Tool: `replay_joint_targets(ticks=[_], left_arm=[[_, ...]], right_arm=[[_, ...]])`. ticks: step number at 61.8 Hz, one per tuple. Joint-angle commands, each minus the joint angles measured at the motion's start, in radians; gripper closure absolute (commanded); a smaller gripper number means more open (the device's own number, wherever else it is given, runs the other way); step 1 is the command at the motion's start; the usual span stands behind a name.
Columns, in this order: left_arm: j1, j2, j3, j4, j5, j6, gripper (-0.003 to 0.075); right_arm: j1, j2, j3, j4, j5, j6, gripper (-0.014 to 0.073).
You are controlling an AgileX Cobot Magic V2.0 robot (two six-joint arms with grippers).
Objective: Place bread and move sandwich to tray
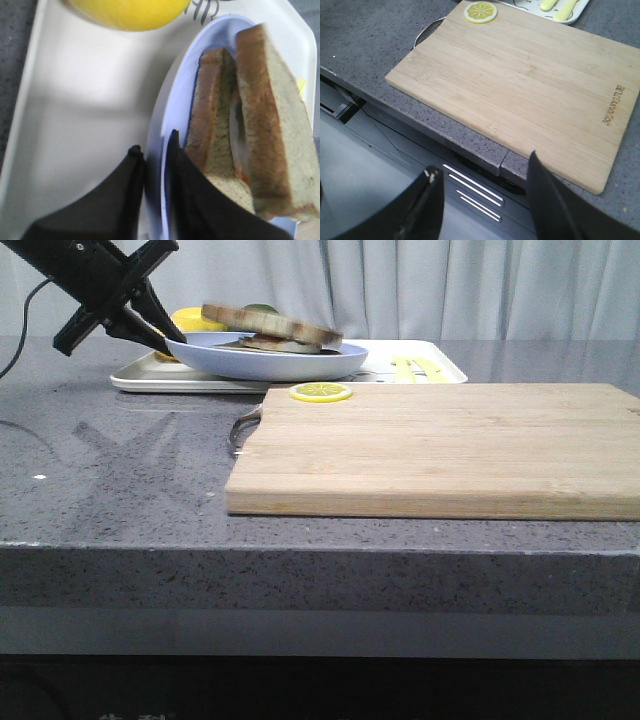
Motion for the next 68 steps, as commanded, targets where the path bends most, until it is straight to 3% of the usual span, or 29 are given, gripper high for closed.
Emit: replay_joint_targets(ticks=[1, 7, 21, 36, 48, 57, 68], left_arm=[[-0.005, -0.076, -0.04, -0.072, -0.043, -0.012, 0.0482], [0.0, -0.083, -0.04, -0.072, -0.05, -0.012, 0.0431], [0.015, -0.136, -0.04, -0.054, -0.02, 0.007, 0.0441], [-0.004, -0.273, -0.037, 0.079, 0.036, 0.087, 0.0441], [-0.079, -0.422, -0.013, 0.246, 0.033, 0.087, 0.0441], [-0.147, -0.575, 0.147, 0.318, -0.082, 0.087, 0.0451], [-0.204, -0.839, 0.504, 0.336, -0.277, 0.161, 0.0483]], right_arm=[[-0.006, 0.005, -0.022, -0.004, -0.059, -0.004, 0.0192], [-0.006, 0.005, -0.022, -0.004, -0.059, -0.004, 0.0192], [-0.006, 0.005, -0.022, -0.004, -0.059, -0.004, 0.0192], [-0.006, 0.005, -0.022, -0.004, -0.059, -0.004, 0.0192], [-0.006, 0.005, -0.022, -0.004, -0.059, -0.004, 0.0192], [-0.006, 0.005, -0.022, -0.004, -0.057, -0.004, 0.0192], [-0.006, 0.005, -0.022, -0.004, -0.056, -0.004, 0.0192]])
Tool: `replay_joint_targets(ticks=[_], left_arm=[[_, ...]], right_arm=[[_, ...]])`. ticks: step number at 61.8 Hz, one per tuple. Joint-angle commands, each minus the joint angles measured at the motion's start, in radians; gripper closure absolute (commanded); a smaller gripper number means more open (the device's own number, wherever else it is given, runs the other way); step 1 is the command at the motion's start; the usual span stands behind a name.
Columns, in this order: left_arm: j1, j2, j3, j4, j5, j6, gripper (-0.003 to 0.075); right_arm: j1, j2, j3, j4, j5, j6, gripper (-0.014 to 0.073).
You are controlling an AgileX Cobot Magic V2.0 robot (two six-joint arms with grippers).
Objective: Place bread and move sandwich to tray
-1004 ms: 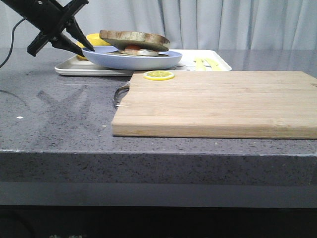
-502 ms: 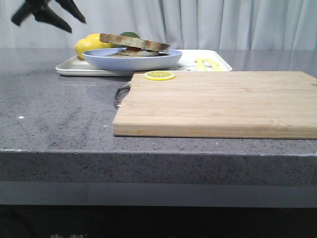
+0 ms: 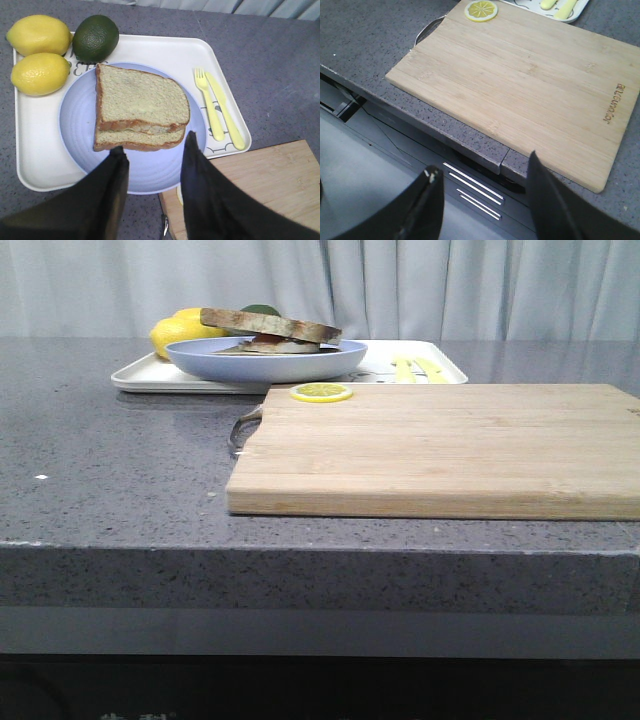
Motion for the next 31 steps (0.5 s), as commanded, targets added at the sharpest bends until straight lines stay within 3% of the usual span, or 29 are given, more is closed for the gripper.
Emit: replay_joint_targets(ticks=[1, 17, 31], left_arm=[[-0.021, -0.156, 0.123, -0.011, -0.153, 0.046, 0.0483], [-0.023, -0.516, 0.595, -0.011, -0.312, 0.188, 0.0483], [-0.023, -0.761, 0.867, -0.011, -0.393, 0.282, 0.0483]], right_arm=[[-0.006, 0.005, -0.022, -0.004, -0.061, -0.004, 0.0192], [-0.006, 0.005, -0.022, -0.004, -0.061, -0.004, 0.0192], [-0.006, 0.005, -0.022, -0.004, -0.061, -0.004, 0.0192]])
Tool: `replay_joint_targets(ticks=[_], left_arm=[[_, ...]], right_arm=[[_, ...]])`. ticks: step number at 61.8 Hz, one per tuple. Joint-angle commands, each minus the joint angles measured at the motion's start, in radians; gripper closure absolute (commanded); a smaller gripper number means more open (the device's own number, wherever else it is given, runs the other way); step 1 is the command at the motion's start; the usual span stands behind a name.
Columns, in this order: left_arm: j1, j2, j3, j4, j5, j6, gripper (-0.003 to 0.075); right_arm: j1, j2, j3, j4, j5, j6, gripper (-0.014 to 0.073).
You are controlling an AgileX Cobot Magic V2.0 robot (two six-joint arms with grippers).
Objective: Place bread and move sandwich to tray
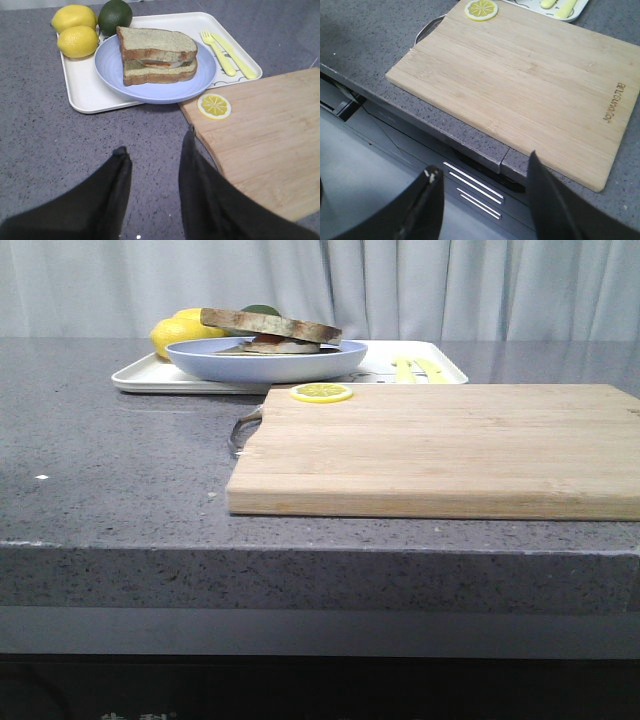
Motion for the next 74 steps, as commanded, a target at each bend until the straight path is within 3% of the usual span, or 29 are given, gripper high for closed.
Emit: replay_joint_targets(ticks=[1, 24, 68, 74], left_arm=[[-0.009, -0.086, 0.05, -0.019, -0.101, 0.035, 0.0483], [-0.009, -0.336, 0.218, 0.018, -0.099, 0.039, 0.0483], [-0.009, -0.338, 0.218, 0.018, -0.099, 0.039, 0.0483], [-0.009, -0.338, 0.218, 0.018, -0.099, 0.039, 0.0483]], right_arm=[[-0.006, 0.005, -0.022, -0.004, -0.063, -0.004, 0.0192], [-0.006, 0.005, -0.022, -0.004, -0.063, -0.004, 0.0192], [-0.006, 0.005, -0.02, -0.005, -0.059, -0.004, 0.0192], [-0.006, 0.005, -0.02, -0.005, -0.059, -0.004, 0.0244]])
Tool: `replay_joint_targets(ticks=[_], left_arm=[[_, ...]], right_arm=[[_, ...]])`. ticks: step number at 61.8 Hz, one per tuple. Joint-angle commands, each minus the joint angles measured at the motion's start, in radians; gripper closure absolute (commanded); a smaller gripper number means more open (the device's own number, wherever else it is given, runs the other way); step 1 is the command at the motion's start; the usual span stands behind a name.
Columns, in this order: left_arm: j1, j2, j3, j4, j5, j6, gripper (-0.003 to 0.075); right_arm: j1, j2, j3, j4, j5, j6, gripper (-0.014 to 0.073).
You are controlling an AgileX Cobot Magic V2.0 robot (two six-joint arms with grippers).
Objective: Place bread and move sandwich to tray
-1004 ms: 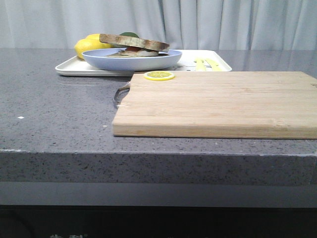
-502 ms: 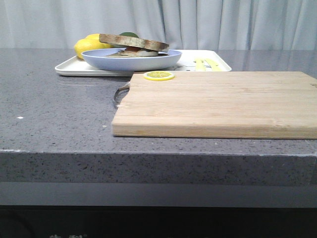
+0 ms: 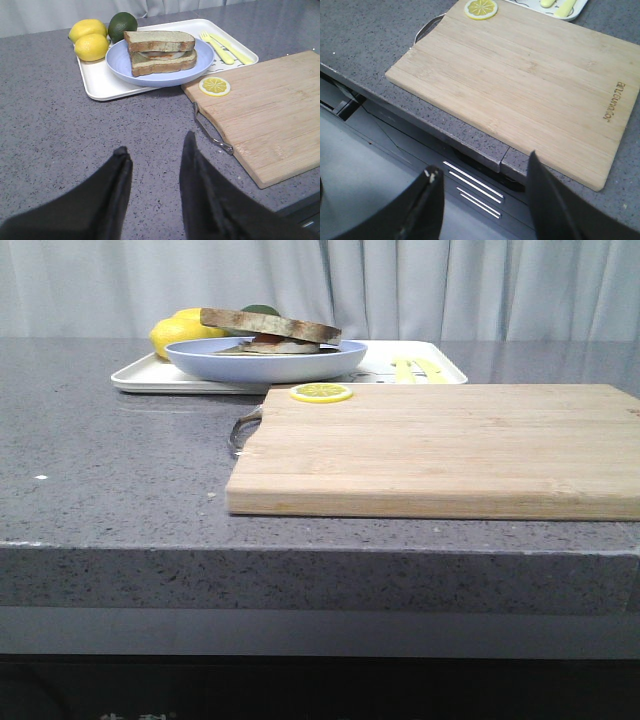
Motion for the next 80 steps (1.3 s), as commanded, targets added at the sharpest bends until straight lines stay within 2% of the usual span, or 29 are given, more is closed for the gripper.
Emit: replay_joint_targets(ticks=[1, 11, 18, 26, 68, 80], left_arm=[[-0.007, 0.003, -0.027, -0.016, -0.079, 0.002, 0.0483], [-0.007, 0.003, -0.027, -0.016, -0.079, 0.002, 0.051], [-0.007, 0.003, -0.027, -0.016, -0.079, 0.002, 0.0616], [-0.007, 0.003, -0.027, -0.014, -0.081, 0.002, 0.0739], [-0.007, -0.022, -0.017, -0.017, -0.085, 0.002, 0.0741], [0.086, -0.183, 0.055, -0.011, -0.111, 0.002, 0.0741]], right_arm=[[-0.006, 0.005, -0.02, -0.005, -0.062, -0.004, 0.027], [-0.006, 0.005, -0.02, -0.005, -0.062, -0.004, 0.0519], [-0.006, 0.005, -0.02, -0.005, -0.062, -0.004, 0.0664], [-0.006, 0.005, -0.02, -0.005, -0.063, -0.004, 0.0662], [-0.006, 0.005, -0.02, -0.005, -0.062, -0.004, 0.0662], [-0.006, 0.005, -0.02, -0.005, -0.062, -0.004, 0.0662]])
